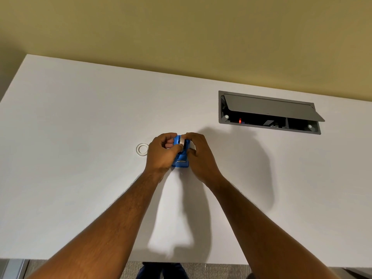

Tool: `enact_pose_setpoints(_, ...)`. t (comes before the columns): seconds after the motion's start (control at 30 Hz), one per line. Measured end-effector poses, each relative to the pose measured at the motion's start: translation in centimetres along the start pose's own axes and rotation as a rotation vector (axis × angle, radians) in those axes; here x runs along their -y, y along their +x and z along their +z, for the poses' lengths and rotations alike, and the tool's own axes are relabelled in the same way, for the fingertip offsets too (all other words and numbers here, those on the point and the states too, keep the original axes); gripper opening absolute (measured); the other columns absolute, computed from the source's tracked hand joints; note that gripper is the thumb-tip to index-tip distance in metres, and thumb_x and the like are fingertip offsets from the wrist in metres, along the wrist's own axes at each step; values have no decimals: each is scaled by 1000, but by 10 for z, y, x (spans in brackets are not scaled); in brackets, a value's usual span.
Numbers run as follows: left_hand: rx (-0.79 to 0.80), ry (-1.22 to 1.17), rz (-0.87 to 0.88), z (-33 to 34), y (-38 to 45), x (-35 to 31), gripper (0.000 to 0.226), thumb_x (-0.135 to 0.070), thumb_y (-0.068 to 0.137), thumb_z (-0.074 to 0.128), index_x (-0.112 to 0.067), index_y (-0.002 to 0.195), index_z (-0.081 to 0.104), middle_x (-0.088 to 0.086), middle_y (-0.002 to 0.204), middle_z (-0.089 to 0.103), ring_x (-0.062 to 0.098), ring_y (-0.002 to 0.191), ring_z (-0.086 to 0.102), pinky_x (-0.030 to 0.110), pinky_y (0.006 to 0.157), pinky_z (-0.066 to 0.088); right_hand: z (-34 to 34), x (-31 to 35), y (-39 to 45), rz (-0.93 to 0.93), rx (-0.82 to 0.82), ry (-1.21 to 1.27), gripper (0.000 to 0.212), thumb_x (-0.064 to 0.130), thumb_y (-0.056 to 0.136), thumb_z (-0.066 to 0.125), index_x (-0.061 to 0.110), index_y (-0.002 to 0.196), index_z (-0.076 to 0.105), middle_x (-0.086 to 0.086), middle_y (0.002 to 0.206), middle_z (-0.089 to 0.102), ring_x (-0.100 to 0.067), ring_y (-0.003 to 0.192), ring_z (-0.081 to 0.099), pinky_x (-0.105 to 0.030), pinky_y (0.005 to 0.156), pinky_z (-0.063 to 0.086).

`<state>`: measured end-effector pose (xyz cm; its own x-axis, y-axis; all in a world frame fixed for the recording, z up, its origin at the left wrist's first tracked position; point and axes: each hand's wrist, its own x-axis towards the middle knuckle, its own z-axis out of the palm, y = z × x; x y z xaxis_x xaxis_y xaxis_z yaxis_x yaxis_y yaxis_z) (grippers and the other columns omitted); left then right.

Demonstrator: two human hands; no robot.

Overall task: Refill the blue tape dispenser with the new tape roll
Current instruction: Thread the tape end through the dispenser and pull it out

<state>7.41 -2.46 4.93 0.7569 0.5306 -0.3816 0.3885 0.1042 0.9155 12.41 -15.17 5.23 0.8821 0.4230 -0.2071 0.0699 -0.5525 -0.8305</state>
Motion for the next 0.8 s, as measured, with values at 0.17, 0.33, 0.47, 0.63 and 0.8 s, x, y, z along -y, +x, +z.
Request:
enact_pose_setpoints(0.17, 1, 19, -2, 0, 2, 3, 37, -9, 80, 73, -25, 113, 69, 1, 111, 71, 17, 100, 69, 28, 85, 59, 2, 0, -3, -38, -33, -18, 31, 7, 96, 54, 20, 124, 56, 4, 123, 55, -3, 100, 55, -2, 81, 40)
enact_pose_setpoints(0.33, 26, -40, 4, -1, 1, 1, 35, -16, 73, 74, -30, 105, 69, -2, 105, 73, 13, 95, 71, 21, 76, 59, -1, 1, -3, -156, -104, -112, 22, 8, 94, 60, 19, 114, 64, 3, 118, 63, -5, 102, 57, -9, 88, 41)
enact_pose_setpoints(0.47, 44, -35, -6, -3, 4, 3, 36, -9, 79, 76, -26, 109, 69, 2, 107, 73, 17, 98, 71, 27, 83, 60, -5, 4, -3, -246, -167, -156, 14, 8, 93, 65, 12, 105, 70, -1, 109, 69, -14, 99, 63, -22, 87, 51)
enact_pose_setpoints(0.63, 65, -42, 1, -5, 5, 4, 36, -10, 80, 79, -28, 109, 68, 0, 108, 73, 14, 97, 71, 16, 74, 57, -4, 6, -4, -252, -213, -147, 7, 9, 93, 66, 10, 98, 71, -4, 102, 69, -18, 94, 65, -36, 83, 57)
enact_pose_setpoints(0.8, 87, -44, 25, -8, 7, 8, 35, -14, 81, 80, -28, 110, 69, 1, 108, 74, 14, 98, 72, 22, 82, 59, 0, 5, -5, -198, -214, -129, 5, 13, 93, 66, 11, 97, 69, -3, 102, 67, -17, 93, 64, -36, 84, 57)
